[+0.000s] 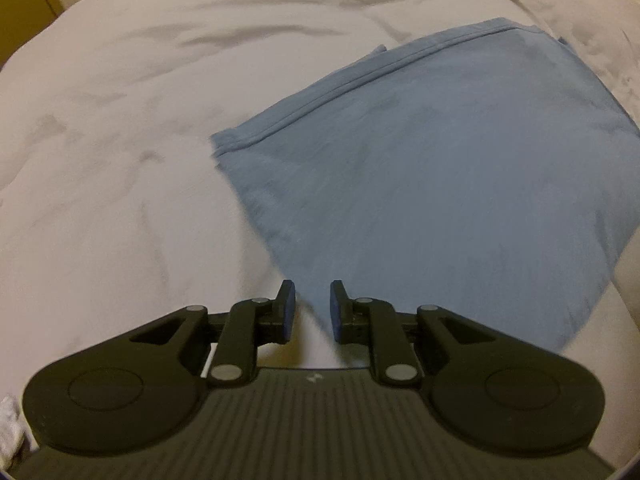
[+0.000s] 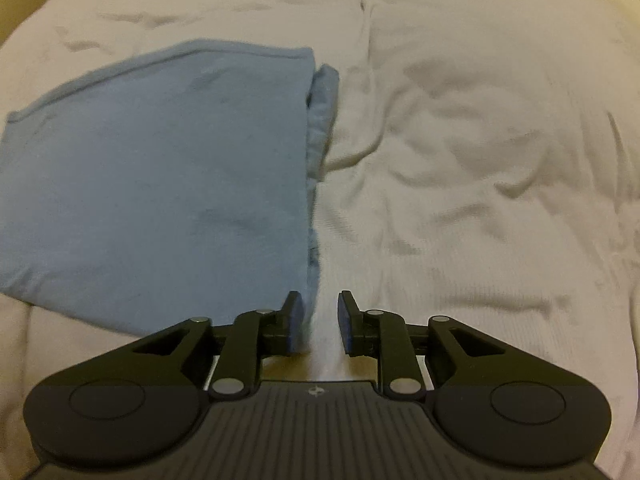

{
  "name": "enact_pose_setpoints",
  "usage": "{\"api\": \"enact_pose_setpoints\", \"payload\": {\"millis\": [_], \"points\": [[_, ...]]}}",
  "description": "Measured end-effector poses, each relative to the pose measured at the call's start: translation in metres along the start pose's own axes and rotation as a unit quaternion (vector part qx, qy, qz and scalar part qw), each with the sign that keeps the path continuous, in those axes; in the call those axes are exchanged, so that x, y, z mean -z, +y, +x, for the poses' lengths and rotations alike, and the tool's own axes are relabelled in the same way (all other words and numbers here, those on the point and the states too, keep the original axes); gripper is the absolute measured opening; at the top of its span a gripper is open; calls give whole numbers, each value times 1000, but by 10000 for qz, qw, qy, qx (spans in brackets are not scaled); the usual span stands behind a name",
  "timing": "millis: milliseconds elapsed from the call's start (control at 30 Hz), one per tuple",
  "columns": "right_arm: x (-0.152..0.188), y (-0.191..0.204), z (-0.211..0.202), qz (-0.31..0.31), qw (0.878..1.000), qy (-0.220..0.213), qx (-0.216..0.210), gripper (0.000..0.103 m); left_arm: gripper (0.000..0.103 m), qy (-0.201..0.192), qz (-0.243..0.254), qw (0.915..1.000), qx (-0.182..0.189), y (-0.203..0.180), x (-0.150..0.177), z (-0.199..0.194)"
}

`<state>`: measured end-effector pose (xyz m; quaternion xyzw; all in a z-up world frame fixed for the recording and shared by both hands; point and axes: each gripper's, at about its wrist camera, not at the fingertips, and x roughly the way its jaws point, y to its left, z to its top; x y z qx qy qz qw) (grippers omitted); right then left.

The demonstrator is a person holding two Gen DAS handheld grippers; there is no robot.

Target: Fold clothes

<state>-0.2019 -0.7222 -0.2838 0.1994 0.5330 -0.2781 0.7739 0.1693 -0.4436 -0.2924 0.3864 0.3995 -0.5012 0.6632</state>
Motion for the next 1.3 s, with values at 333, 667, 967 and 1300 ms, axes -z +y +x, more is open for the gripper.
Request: {"api": "enact_pose_setpoints", "payload": {"millis": [333,667,967,1300], "points": [[10,74,-25,-644,9945,-316,-759,31,27,-4,408,9983,-417,-4,26,-51],[20,169,-56,-582,9919,-508,-1008,36,34,-188,909,9956,-159,14,36,-70],[40,280,-74,-310,9967,-523,-535,43,39,-546,1938,9772,679,49,47,-52],[25,386,-59,-973,9922,-417,-657,50,55,-903,3656,9248,548,63,51,-31]]}}
